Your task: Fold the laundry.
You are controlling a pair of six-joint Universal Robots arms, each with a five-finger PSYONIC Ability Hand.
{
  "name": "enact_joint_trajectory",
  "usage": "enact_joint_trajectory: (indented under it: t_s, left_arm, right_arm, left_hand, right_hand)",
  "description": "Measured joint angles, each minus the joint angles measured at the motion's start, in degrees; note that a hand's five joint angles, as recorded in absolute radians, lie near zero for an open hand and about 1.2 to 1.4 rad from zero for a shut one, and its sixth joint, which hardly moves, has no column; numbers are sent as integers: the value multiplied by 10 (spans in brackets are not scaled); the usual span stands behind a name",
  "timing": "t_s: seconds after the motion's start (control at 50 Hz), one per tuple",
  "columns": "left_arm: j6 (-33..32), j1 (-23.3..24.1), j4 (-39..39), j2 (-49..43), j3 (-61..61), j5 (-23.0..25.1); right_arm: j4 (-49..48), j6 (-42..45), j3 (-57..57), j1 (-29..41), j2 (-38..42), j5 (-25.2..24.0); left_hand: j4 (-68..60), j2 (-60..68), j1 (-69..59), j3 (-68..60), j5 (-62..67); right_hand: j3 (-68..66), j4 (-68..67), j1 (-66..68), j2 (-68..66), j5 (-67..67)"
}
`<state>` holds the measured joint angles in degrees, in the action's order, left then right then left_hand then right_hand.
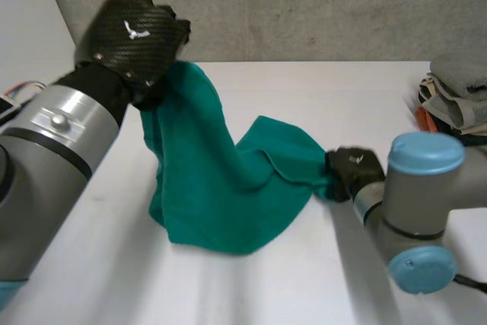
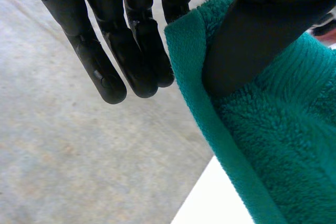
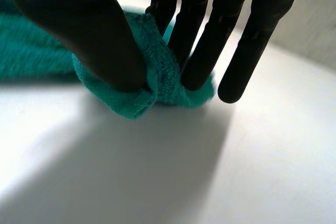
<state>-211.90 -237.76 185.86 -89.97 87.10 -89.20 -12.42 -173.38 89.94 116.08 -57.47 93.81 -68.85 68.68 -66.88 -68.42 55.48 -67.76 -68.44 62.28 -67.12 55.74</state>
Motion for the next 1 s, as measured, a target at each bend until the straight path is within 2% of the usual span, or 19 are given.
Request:
enact_joint_trajectory:
  t_s: [0.1, 0.14, 0.2, 0.3, 0.42, 0.46, 0.52, 0.62, 0.68, 0.76, 0.82, 0.84, 0.88, 0.92, 0.96, 1.0]
  left_arm:
    - [-1, -31, 5, 25, -7, 0]
    - [-1, -52, 6, 39, -11, 1]
    - [-1, -75, 5, 53, -12, 2]
    - [3, -117, 1, 73, 0, 5]
    - [7, -134, -1, 71, 39, 17]
    - [8, -143, 1, 51, 68, 33]
    - [7, -149, 3, 19, 83, 48]
    - [-1, -163, 20, -87, 62, 67]
    - [-8, -169, 45, -145, 16, 70]
    - [-17, -179, 124, -227, -117, 64]
    - [-16, -181, 191, -256, -199, 55]
    - [-13, -181, 225, -267, -234, 50]
    - [-9, -181, 269, -276, -269, 43]
    - [3, -181, 345, -286, -314, 31]
    - [14, -182, 390, -290, -335, 20]
    - [19, -182, 407, -291, -341, 14]
  right_arm:
    - [9, 15, 6, -21, -113, -16]
    - [25, 37, 2, -52, -178, -39]
    - [51, 66, -8, -86, -227, -67]
    - [174, 145, -70, -151, -291, -138]
    - [296, 196, -129, -170, -294, -171]
    - [365, 242, -155, -175, -269, -177]
    - [397, 281, -168, -177, -240, -174]
    - [418, 359, -205, -177, -162, -139]
    - [398, 378, -241, -175, -119, -108]
    - [288, 385, -327, -169, -61, -60]
    - [199, 382, -357, -165, -49, -47]
    - [123, 378, -369, -159, -47, -42]
    - [54, 374, -372, -154, -48, -39]
    - [-82, 368, -363, -143, -57, -38]
    - [-160, 366, -350, -136, -67, -40]
    - [-189, 365, -343, -134, -71, -41]
  left_hand:
    - [0, 0, 0, 0, 0]
    - [0, 0, 0, 0, 0]
    - [0, 0, 0, 0, 0]
    - [0, 0, 0, 0, 0]
    - [0, 0, 0, 0, 0]
    - [0, 0, 0, 0, 0]
    - [0, 0, 0, 0, 0]
    - [0, 0, 0, 0, 0]
    - [0, 0, 0, 0, 0]
    - [0, 1, 0, -1, 0]
    - [0, 1, 0, -1, 0]
    - [0, 1, 0, -1, 0]
    - [0, 1, 0, -1, 0]
    - [0, 1, 0, -1, 0]
    - [0, 1, 0, -1, 0]
    - [0, 1, 0, -1, 0]
  right_hand:
    - [-2, -1, 0, 0, 0]
    - [-3, -1, 0, 0, 1]
    - [-3, -1, 0, 0, 5]
    - [-4, -1, 0, 0, 8]
    - [-4, -1, 0, 0, 8]
    - [-4, -1, 0, 0, 8]
    - [-4, -1, 0, 0, 8]
    - [-4, -2, 0, 0, 8]
    - [-4, -2, 0, 0, 8]
    - [-5, -2, 2, 0, 8]
    - [-5, -2, 19, -4, 17]
    - [-5, -2, 31, -4, 22]
    - [-5, -2, 35, -4, 23]
    - [-5, -2, 35, -4, 24]
    - [-5, -3, 35, -4, 26]
    - [-5, -3, 35, -4, 26]
